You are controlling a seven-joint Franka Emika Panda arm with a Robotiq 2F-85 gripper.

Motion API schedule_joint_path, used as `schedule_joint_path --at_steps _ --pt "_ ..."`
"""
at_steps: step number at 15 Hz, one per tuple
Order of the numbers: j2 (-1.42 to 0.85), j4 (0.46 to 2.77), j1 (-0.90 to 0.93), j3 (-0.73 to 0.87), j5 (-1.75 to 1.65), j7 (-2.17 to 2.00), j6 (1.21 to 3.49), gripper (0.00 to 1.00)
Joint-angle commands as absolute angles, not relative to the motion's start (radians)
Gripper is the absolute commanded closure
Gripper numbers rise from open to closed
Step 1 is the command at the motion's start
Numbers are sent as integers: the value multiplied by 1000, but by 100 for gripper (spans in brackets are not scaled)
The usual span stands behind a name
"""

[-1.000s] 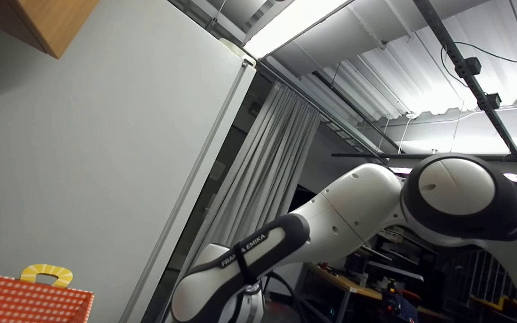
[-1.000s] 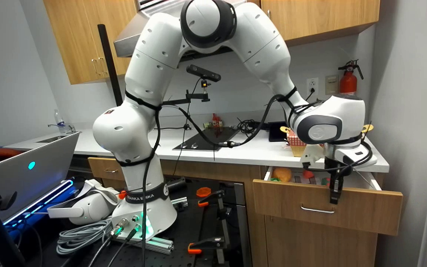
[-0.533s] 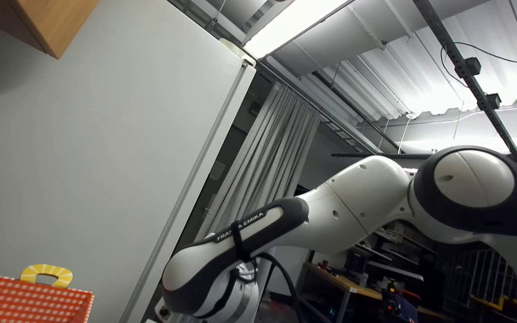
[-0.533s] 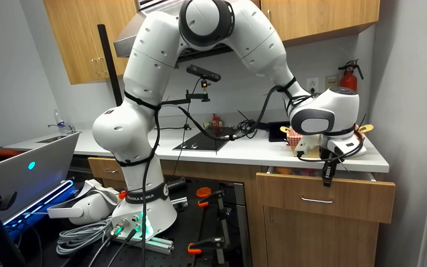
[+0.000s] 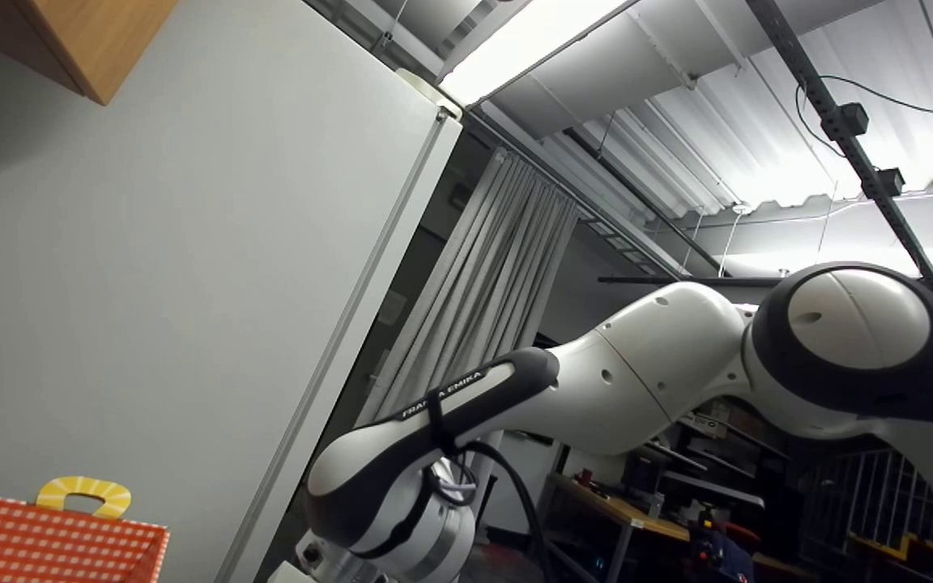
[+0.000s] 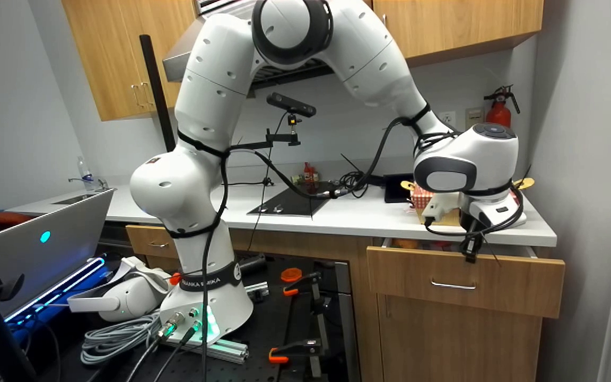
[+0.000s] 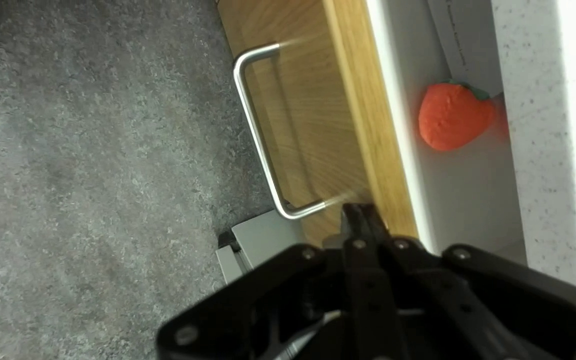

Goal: Close the open drawer

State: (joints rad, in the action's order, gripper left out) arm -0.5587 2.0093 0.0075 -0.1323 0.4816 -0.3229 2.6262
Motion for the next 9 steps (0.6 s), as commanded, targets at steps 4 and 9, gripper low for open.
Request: schedule_joint_path --at_steps 4,9 --pt "-543 2058 -27 -223 623 -224 2708 100" --pt "-542 2072 -25 -253 693 -178 2717 100"
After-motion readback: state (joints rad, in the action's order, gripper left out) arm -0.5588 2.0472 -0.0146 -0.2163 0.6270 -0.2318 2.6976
